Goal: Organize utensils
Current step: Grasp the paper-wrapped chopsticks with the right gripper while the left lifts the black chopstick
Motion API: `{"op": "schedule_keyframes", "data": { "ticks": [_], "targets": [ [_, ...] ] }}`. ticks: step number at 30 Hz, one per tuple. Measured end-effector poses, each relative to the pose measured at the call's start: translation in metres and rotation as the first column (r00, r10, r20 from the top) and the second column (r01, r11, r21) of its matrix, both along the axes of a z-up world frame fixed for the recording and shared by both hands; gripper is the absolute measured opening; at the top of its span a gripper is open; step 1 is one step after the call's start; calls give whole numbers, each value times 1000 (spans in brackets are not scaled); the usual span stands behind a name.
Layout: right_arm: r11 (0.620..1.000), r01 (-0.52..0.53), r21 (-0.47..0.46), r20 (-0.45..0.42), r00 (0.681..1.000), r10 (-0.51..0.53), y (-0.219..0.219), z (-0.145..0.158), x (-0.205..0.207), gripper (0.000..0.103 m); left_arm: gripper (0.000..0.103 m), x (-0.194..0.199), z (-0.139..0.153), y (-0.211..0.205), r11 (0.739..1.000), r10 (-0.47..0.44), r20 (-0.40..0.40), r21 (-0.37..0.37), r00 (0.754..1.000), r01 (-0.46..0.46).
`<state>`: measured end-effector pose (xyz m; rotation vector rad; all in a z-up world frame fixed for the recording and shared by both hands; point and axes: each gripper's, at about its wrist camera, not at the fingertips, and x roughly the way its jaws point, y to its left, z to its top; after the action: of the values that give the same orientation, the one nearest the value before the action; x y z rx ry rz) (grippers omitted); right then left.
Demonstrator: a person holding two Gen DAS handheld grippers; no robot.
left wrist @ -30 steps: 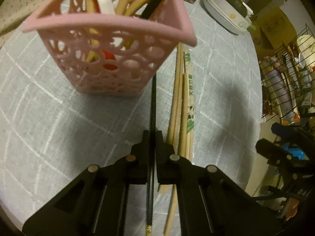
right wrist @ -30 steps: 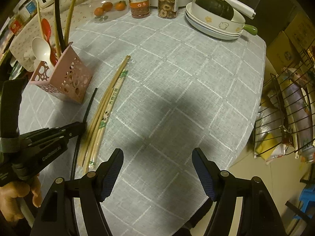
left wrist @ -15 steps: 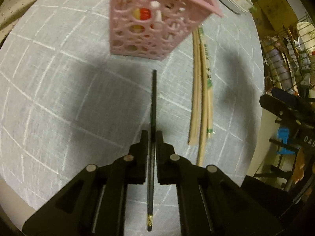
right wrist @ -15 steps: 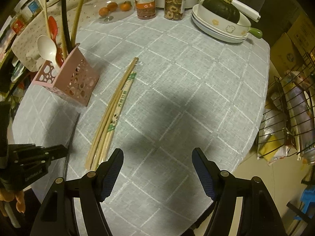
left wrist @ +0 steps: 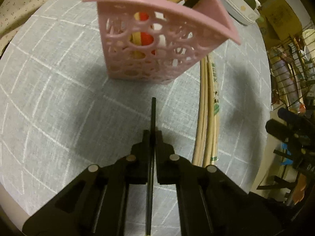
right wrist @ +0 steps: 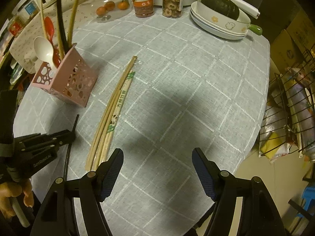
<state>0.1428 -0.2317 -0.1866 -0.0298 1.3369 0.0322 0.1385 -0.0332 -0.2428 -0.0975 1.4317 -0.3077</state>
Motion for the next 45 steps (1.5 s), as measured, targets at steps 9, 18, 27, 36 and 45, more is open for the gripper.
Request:
{"op": "schedule_keyframes", "data": {
  "ticks": [9,18,27,36,45],
  "targets": [
    [992,65,107,5,998,-65,-6,-2,18,73,6,-22,36,28,998,-28,3,-54,1000,28],
    [956,137,258,-38,991,-132,4,-31,67,33,6,-32,71,71,995,-12,95,-99,995,21],
    [939,187,287,-34,982,-185,19,-53,97,21,6,-26,85,83,992,33,140,-127,990,-15],
    [944,204,258,-12,978,-208,27,-62,109,17,6,-23,83,74,991,43,134,-134,990,-25],
    [963,170,208,-5,985,-173,26,-63,101,8,6,-24,86,75,990,64,151,-131,986,-45]
  ]
}}
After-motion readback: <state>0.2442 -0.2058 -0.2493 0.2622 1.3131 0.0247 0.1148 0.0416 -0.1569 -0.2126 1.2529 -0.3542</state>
